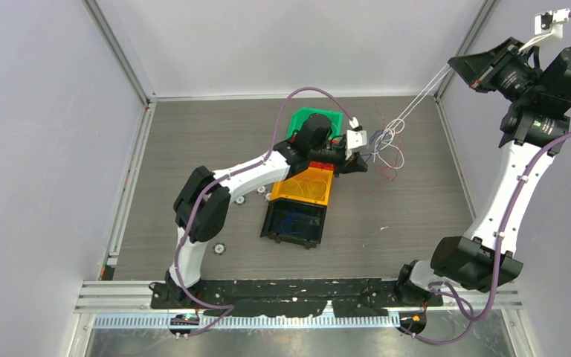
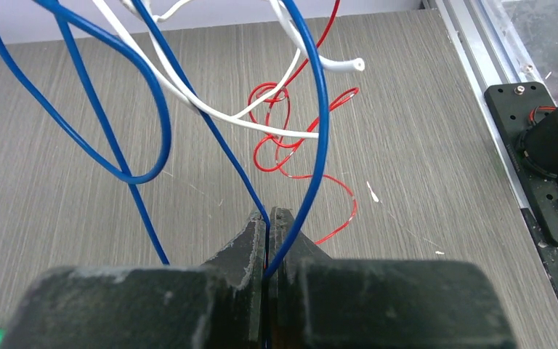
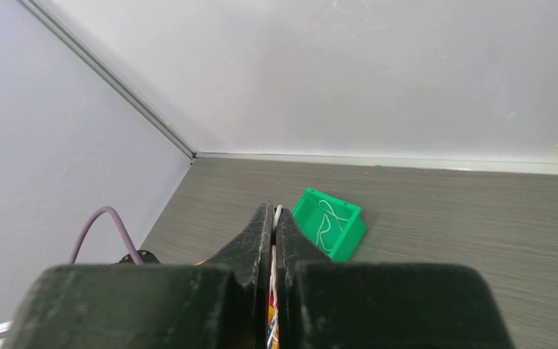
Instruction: Untangle the cables
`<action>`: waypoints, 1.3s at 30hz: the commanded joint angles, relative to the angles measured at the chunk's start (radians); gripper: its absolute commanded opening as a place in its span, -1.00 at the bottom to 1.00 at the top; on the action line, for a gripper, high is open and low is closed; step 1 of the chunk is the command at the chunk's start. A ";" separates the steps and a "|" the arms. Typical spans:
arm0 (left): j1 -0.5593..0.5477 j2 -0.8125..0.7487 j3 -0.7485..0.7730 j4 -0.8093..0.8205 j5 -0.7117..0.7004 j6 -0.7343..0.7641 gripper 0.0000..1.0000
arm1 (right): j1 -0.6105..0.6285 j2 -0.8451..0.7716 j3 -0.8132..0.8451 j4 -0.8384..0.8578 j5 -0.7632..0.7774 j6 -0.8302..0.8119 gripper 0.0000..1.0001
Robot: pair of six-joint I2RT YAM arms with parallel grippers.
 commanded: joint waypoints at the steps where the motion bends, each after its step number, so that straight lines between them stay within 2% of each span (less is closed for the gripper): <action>1: 0.003 -0.006 -0.011 -0.143 0.004 -0.021 -1.00 | -0.031 -0.035 0.065 0.239 0.047 0.054 -0.89; 3: 0.003 -0.028 0.003 -0.119 0.009 -0.047 -1.00 | -0.027 -0.057 -0.019 0.198 0.027 0.012 -0.89; 5: 0.003 -0.050 0.024 -0.106 0.019 -0.066 -1.00 | -0.007 -0.084 -0.127 0.095 -0.001 -0.099 -0.89; 8: 0.005 -0.083 0.051 -0.086 0.017 -0.093 -1.00 | 0.025 -0.126 -0.295 -0.177 0.006 -0.403 -0.89; 10: 0.005 -0.078 0.089 -0.104 0.019 -0.112 -1.00 | 0.049 -0.152 -0.384 -0.316 0.081 -0.594 -0.89; 13: 0.005 -0.020 0.181 -0.174 0.060 -0.159 -1.00 | 0.081 -0.144 -0.481 -0.424 0.181 -0.757 -0.86; 14: 0.005 0.010 0.215 -0.203 0.072 -0.188 -1.00 | 0.087 -0.124 -0.506 -0.460 0.230 -0.807 -0.68; 15: 0.006 0.041 0.256 -0.237 0.077 -0.232 -1.00 | 0.094 -0.112 -0.517 -0.476 0.249 -0.824 -0.39; 16: 0.006 0.068 0.266 -0.242 0.077 -0.277 -1.00 | 0.097 -0.082 -0.518 -0.509 0.284 -0.848 -0.22; 19: 0.006 0.081 0.199 -0.176 0.062 -0.324 -1.00 | 0.107 -0.022 -0.470 -0.599 0.331 -0.899 0.34; 21: 0.007 0.089 0.189 -0.202 0.037 -0.326 -1.00 | 0.110 -0.001 -0.456 -0.637 0.355 -0.927 0.55; 25: 0.011 0.091 0.185 -0.225 0.028 -0.325 -0.92 | 0.137 0.015 -0.459 -0.707 0.319 -1.005 0.71; 26: 0.011 0.093 0.189 -0.228 0.025 -0.327 -0.74 | 0.162 0.019 -0.462 -0.716 0.318 -1.013 0.72; 28: 0.011 0.103 0.206 -0.247 0.008 -0.327 0.00 | 0.200 0.028 -0.478 -0.724 0.317 -1.022 0.72; 29: 0.013 0.104 0.213 -0.261 0.004 -0.322 0.21 | 0.212 0.031 -0.490 -0.716 0.318 -1.022 0.72; 30: 0.014 0.096 0.214 -0.269 0.004 -0.317 0.32 | 0.232 0.031 -0.495 -0.711 0.321 -1.022 0.72; 33: 0.038 0.038 0.177 -0.251 0.012 -0.311 0.42 | 0.266 0.040 -0.519 -0.676 0.333 -1.023 0.72; 37: 0.076 -0.100 0.006 -0.122 0.064 -0.287 0.44 | 0.339 0.059 -0.565 -0.600 0.362 -1.037 0.72; 39: 0.089 -0.153 -0.049 -0.092 0.089 -0.266 0.46 | 0.419 0.080 -0.582 -0.568 0.391 -1.050 0.76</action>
